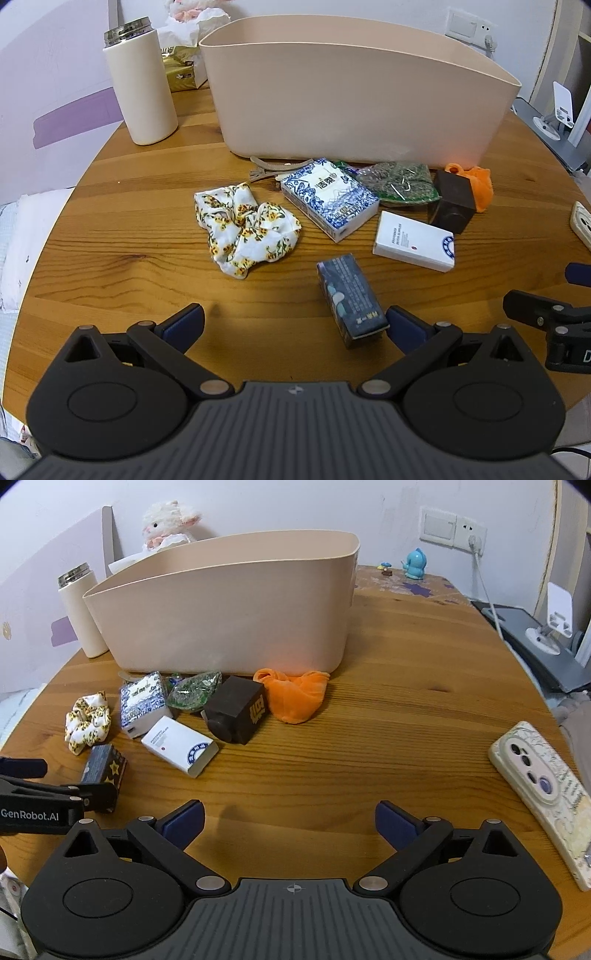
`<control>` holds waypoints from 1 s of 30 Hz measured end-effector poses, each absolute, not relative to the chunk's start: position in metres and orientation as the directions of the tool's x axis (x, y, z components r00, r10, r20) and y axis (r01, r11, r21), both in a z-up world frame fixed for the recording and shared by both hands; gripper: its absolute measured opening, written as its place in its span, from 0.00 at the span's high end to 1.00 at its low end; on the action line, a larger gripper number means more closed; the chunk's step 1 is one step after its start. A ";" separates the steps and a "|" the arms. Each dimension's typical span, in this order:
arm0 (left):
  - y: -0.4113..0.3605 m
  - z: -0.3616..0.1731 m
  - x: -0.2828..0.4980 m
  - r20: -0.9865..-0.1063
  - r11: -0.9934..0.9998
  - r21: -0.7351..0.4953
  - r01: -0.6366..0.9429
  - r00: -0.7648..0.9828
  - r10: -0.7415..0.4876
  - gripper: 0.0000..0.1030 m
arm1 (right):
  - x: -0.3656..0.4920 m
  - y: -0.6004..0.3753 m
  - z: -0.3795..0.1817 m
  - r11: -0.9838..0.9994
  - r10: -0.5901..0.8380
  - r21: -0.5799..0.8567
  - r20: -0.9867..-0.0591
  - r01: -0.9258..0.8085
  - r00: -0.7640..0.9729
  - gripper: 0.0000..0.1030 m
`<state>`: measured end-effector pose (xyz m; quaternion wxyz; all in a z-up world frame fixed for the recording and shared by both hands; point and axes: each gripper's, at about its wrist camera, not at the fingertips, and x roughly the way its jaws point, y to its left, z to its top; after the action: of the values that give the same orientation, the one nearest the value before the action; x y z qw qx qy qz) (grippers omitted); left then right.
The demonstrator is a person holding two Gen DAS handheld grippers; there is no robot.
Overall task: Organize objects
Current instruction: 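Close left tool on dark blue box while right tool grasps white card box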
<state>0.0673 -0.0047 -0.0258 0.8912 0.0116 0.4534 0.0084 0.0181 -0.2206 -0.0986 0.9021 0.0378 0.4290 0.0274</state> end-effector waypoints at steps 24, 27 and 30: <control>0.021 -0.030 0.085 -0.809 0.998 0.005 0.069 0.586 -0.037 0.25 | 0.065 -0.169 -0.099 0.963 0.259 0.154 -0.763 -0.222 0.593 0.35; 0.024 -0.029 0.088 -0.805 0.997 0.002 0.079 0.591 -0.045 0.28 | 0.070 -0.163 -0.098 0.954 0.279 0.150 -0.764 -0.261 0.581 0.41; 0.025 -0.029 0.090 -0.803 0.996 -0.004 0.088 0.593 -0.056 0.29 | 0.075 -0.159 -0.097 0.946 0.295 0.152 -0.769 -0.286 0.567 0.42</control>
<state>0.0896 0.0250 -0.0295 0.8924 0.0178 0.4492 -0.0402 0.0746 -0.1590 -0.0970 0.8852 0.0053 0.4353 0.1639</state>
